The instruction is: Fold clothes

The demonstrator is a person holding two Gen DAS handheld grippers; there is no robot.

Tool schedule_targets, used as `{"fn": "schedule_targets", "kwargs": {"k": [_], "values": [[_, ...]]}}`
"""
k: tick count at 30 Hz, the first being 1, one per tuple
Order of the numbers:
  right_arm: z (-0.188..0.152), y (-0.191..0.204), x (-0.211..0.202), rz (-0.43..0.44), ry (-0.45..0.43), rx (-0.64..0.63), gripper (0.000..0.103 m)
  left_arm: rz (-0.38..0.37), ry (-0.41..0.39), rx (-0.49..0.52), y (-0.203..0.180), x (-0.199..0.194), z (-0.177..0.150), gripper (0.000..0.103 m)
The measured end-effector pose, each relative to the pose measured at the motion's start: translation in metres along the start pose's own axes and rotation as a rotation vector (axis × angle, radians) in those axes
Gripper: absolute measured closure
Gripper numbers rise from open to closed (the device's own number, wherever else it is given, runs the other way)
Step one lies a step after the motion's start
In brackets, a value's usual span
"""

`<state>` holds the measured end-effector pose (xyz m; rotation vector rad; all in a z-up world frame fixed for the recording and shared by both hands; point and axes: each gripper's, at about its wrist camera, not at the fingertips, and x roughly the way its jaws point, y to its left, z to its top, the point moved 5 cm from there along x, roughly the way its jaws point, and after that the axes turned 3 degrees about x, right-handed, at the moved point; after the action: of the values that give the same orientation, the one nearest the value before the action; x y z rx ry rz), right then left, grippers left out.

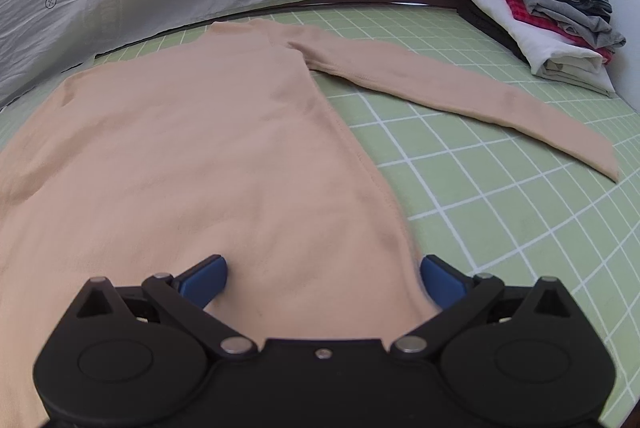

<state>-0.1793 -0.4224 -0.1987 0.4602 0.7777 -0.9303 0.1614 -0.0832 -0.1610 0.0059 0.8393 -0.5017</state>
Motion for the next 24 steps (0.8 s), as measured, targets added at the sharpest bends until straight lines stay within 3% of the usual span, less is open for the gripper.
{"fn": "schedule_targets", "kwargs": {"k": [5,9,12,16,20,23,24], "values": [[0.0,-0.001,0.0,0.01,-0.01,-0.012,0.0,0.12,-0.147,0.06,0.006,-0.052,-0.006,0.095],[-0.002,-0.002,-0.002,0.029,-0.021,-0.033,0.0,0.259,-0.189,0.07,0.014,-0.087,-0.024,0.094],[-0.004,-0.003,-0.004,0.051,-0.033,-0.056,0.0,0.334,-0.162,0.034,0.019,-0.099,-0.047,0.092],[-0.005,-0.004,-0.006,0.077,-0.033,-0.082,0.0,0.387,-0.046,-0.051,0.026,-0.099,-0.078,0.09],[-0.004,-0.005,-0.006,0.094,-0.011,-0.1,0.0,0.379,0.028,-0.195,0.038,-0.102,-0.098,0.09],[-0.004,-0.005,-0.007,0.11,0.006,-0.129,0.0,0.387,0.046,-0.24,0.042,-0.11,-0.111,0.09],[-0.004,-0.006,-0.008,0.118,0.013,-0.14,0.0,0.369,0.041,-0.254,0.041,-0.113,-0.113,0.086]]}}
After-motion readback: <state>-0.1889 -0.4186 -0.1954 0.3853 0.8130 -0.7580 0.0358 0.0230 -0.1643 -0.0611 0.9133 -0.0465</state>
